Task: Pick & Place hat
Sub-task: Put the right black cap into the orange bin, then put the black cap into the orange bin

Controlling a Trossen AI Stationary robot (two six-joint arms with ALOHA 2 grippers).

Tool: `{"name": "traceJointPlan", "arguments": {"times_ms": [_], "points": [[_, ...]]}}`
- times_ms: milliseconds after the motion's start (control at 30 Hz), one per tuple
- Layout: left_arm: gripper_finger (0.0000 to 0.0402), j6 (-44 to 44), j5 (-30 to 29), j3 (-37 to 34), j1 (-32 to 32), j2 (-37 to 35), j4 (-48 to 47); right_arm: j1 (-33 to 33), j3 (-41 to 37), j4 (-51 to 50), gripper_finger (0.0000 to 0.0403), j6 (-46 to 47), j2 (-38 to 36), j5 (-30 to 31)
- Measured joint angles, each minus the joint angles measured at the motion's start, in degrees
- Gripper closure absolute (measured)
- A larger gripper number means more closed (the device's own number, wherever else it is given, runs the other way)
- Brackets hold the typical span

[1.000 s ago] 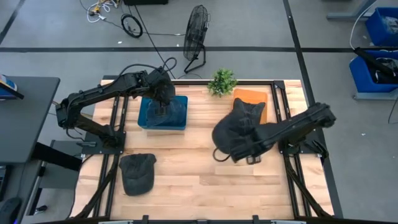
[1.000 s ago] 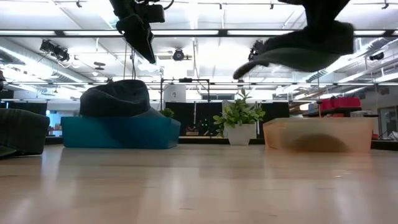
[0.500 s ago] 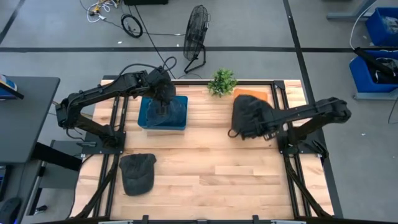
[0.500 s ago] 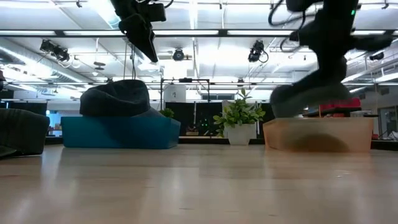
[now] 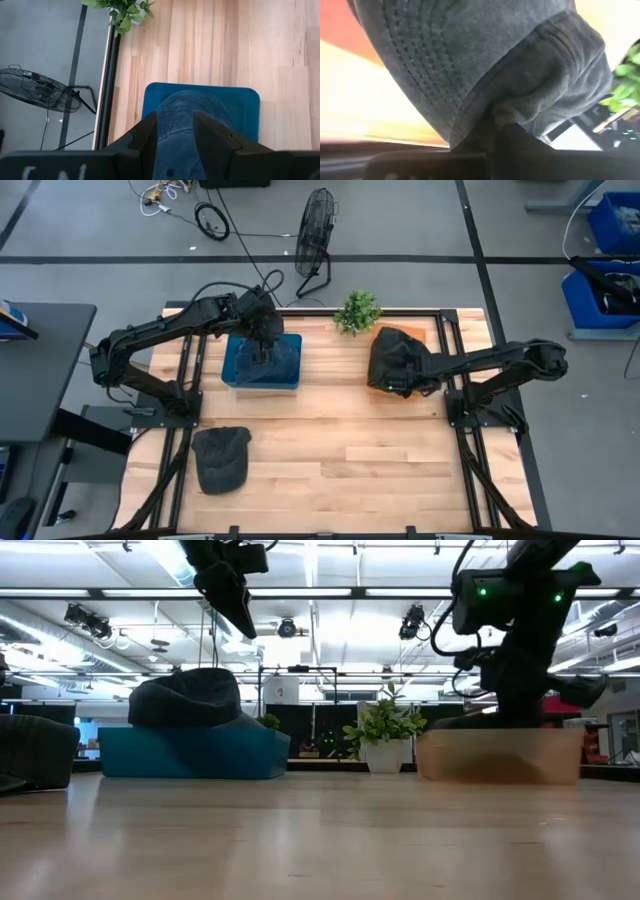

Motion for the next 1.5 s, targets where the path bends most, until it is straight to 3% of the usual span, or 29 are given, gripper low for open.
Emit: {"name": "traceJointPlan", "arguments": {"times_ms": [167, 567, 667, 800, 1000, 1100, 1333, 1500], "points": [[0.0274, 0.0, 0.0, 0.0, 0.0, 0.0, 0.0, -0.69, -0.39, 2.09, 0.0367, 1.76, 0.0, 3.11], [0.0274, -0.02, 0.0, 0.0, 0.01, 0.0, 0.0, -0.98, 1.17, 1.77, 0.0286, 9.7, 0.0, 3.92], [0.0274, -0.02, 0.0, 0.0, 0.01, 0.0, 0.0, -0.93, 1.65, 0.04, 0.0273, 9.02, -0.02, 7.76], [0.0274, -0.02, 0.0, 0.0, -0.26, 0.0, 0.0, -0.35, 6.21, -5.61, 0.0266, 9.69, -0.04, 12.67], [0.0274, -2.48, 0.14, 0.0, -2.63, 0.0, -0.01, 1.77, 16.64, -6.07, 0.0267, 12.94, -0.11, 11.69], [0.0274, -5.56, 0.15, 0.0, -5.37, 0.0, -1.24, 2.59, 20.65, -1.97, 0.0271, 18.49, -0.13, 6.13], [0.0274, -17.7, 0.29, 0.0, -13.6, 0.0, -14.37, 3.28, 22.7, 13.9, 0.0286, 32.8, -0.13, -21.43], [0.0274, -26.65, 0.25, -0.28, -21.17, 0.0, -25.28, 5.91, 20.12, 25.19, 0.0295, 33.87, -0.13, -27.5]]}}
